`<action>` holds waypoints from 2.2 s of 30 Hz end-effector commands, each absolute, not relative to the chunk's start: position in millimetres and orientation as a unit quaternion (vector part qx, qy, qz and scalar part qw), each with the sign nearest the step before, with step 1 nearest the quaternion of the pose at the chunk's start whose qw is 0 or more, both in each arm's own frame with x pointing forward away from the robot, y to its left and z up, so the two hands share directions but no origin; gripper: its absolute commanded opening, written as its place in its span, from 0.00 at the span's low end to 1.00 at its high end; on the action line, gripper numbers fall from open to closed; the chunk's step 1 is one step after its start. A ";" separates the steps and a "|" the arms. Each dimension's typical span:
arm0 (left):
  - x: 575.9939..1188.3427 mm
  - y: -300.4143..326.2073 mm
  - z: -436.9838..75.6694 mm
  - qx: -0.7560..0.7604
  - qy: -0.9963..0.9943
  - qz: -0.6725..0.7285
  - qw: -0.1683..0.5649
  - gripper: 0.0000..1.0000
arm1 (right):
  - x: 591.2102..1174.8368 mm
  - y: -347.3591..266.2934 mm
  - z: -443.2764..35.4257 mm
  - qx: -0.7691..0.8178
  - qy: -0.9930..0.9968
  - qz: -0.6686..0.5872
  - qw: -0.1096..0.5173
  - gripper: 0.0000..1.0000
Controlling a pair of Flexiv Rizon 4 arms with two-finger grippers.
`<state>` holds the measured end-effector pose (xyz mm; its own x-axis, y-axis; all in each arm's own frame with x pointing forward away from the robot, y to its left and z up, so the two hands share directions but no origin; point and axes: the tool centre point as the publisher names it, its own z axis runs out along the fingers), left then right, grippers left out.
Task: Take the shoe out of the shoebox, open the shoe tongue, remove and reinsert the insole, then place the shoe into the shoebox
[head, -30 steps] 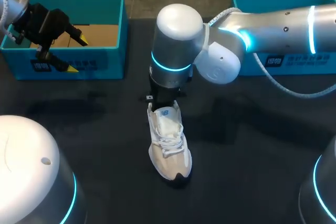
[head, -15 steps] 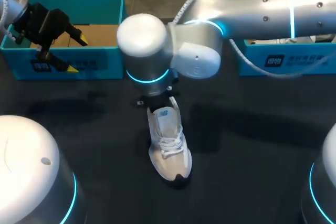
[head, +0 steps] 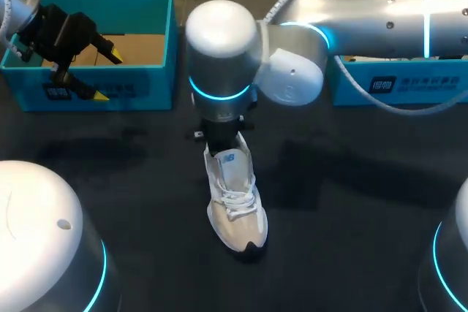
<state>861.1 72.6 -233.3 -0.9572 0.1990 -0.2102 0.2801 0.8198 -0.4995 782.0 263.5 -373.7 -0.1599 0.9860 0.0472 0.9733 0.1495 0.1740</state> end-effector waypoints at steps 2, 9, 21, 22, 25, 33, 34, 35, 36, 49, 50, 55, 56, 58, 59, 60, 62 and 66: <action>861.5 72.3 -232.9 0.126 0.952 -0.271 0.074 1.00 | 786.3 263.1 -383.1 0.643 0.760 0.099 0.002 0.00; 861.5 72.3 -232.9 0.126 0.952 -0.271 0.074 1.00 | 789.3 270.3 -382.5 0.631 0.769 0.100 -0.005 0.00; 861.5 72.3 -232.9 0.126 0.952 -0.271 0.074 1.00 | 792.2 275.6 -416.3 0.626 0.774 0.093 -0.038 0.00; 861.5 72.3 -232.9 0.126 0.952 -0.271 0.074 1.00 | 791.8 275.3 -418.4 0.626 0.773 0.092 -0.038 0.00; 861.5 72.3 -232.9 0.126 0.952 -0.271 0.074 1.00 | 790.2 274.3 -424.5 0.629 0.772 0.086 -0.040 0.00; 861.5 72.3 -232.9 0.126 0.952 -0.271 0.074 1.00 | 780.4 265.7 -435.3 0.643 0.764 0.051 0.008 0.00; 861.5 72.3 -232.9 0.126 0.952 -0.271 0.074 1.00 | 779.2 264.3 -435.2 0.643 0.764 0.049 0.017 0.00; 861.5 72.3 -232.9 0.126 0.952 -0.271 0.074 1.00 | 778.3 263.1 -434.4 0.642 0.765 0.047 0.029 0.00; 861.5 72.3 -232.9 0.126 0.952 -0.271 0.074 1.00 | 777.7 261.1 -434.0 0.644 0.763 0.042 0.033 0.00; 861.5 72.3 -232.9 0.126 0.952 -0.271 0.074 1.00 | 781.3 235.9 -421.3 0.653 0.753 0.027 0.074 0.00; 861.5 72.3 -232.9 0.126 0.952 -0.271 0.074 1.00 | 781.9 234.7 -420.1 0.653 0.753 0.026 0.075 0.00; 861.5 72.3 -232.9 0.126 0.952 -0.271 0.074 1.00 | 785.2 230.3 -412.2 0.655 0.750 0.031 0.089 0.00; 861.5 72.3 -232.9 0.126 0.952 -0.271 0.074 1.00 | 785.8 230.3 -409.4 0.656 0.749 0.031 0.090 0.00; 861.5 72.3 -232.9 0.126 0.952 -0.271 0.074 1.00 | 786.7 232.1 -403.4 0.655 0.749 0.036 0.093 0.00; 861.5 72.3 -232.9 0.126 0.952 -0.271 0.074 1.00 | 787.2 232.2 -401.5 0.654 0.750 0.040 0.092 0.00; 861.5 72.3 -232.9 0.126 0.952 -0.271 0.074 1.00 | 787.3 233.1 -398.7 0.653 0.750 0.043 0.094 0.00; 861.5 72.3 -232.9 0.126 0.952 -0.271 0.074 1.00 | 786.8 235.3 -393.1 0.653 0.750 0.053 0.093 0.00; 861.5 72.3 -232.9 0.126 0.952 -0.271 0.074 1.00 | 788.3 240.0 -385.8 0.653 0.751 0.064 0.069 0.00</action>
